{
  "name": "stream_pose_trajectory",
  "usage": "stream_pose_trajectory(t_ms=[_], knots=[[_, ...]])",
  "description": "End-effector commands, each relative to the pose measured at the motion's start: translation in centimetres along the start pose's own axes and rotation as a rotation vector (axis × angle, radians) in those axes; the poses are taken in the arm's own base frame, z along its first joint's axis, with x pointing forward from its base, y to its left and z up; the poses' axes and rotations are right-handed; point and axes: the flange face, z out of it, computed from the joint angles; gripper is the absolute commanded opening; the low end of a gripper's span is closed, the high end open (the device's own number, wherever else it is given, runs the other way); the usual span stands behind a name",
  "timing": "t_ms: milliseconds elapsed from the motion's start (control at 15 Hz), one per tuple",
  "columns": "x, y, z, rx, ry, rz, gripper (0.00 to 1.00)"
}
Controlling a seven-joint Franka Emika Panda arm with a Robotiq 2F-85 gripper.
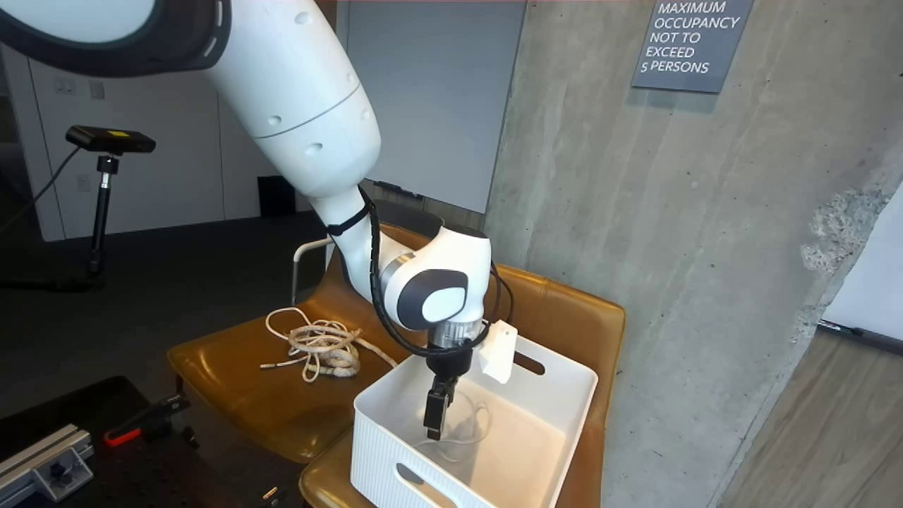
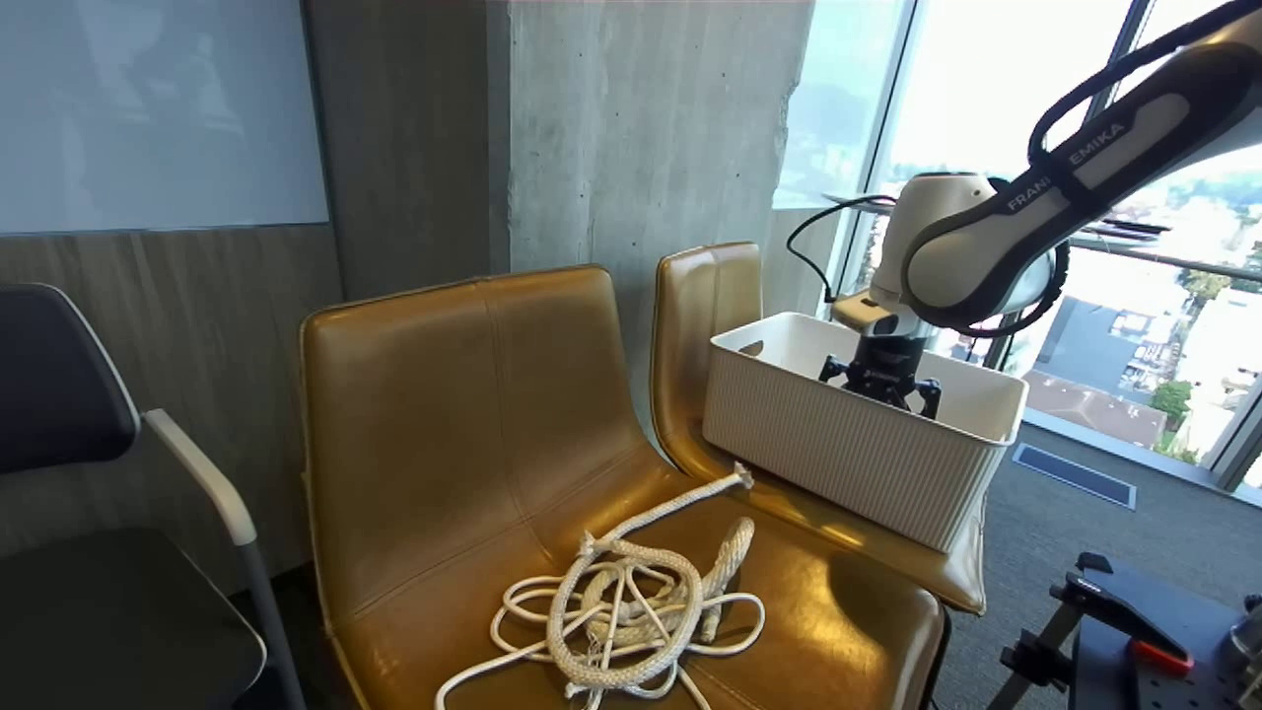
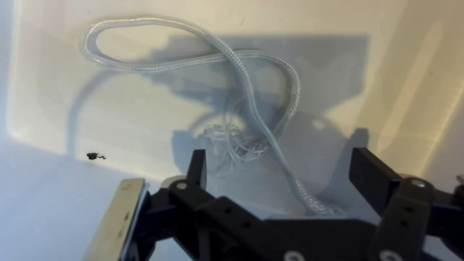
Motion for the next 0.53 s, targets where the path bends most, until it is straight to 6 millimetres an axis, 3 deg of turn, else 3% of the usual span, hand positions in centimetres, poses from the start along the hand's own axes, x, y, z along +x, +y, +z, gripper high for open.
stream_pose_trajectory(t_ms=[0,467], knots=[[-0.8,0.2,2.2,-0.019,-0.039,-0.03,1.0],[-2.0,0.2,5.1,-0.014,-0.069,-0.032,1.0]])
